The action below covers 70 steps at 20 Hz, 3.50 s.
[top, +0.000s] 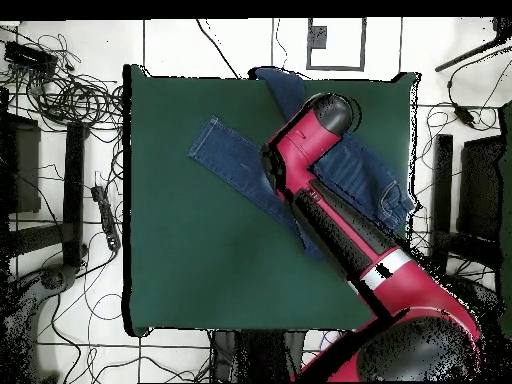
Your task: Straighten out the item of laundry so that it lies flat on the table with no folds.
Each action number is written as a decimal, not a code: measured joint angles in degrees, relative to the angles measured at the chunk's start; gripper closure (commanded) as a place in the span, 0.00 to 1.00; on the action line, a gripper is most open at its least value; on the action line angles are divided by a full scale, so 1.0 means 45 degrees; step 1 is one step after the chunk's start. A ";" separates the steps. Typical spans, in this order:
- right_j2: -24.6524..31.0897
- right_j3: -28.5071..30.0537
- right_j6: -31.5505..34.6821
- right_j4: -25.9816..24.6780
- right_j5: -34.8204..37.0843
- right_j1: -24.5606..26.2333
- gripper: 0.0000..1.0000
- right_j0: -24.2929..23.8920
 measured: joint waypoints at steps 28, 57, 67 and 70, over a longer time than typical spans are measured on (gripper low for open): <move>0.1593 -0.0002 0.0003 0.1751 -0.0311 -0.0035 0.00 -0.0248; 0.1468 -0.0563 0.0003 -0.1090 -0.0361 0.1072 1.00 -0.0342; 0.1507 -0.0576 0.0003 -0.1034 -0.0363 0.1082 1.00 -0.0367; 0.1550 -0.0582 0.0003 -0.0960 -0.0381 0.1090 0.00 -0.0365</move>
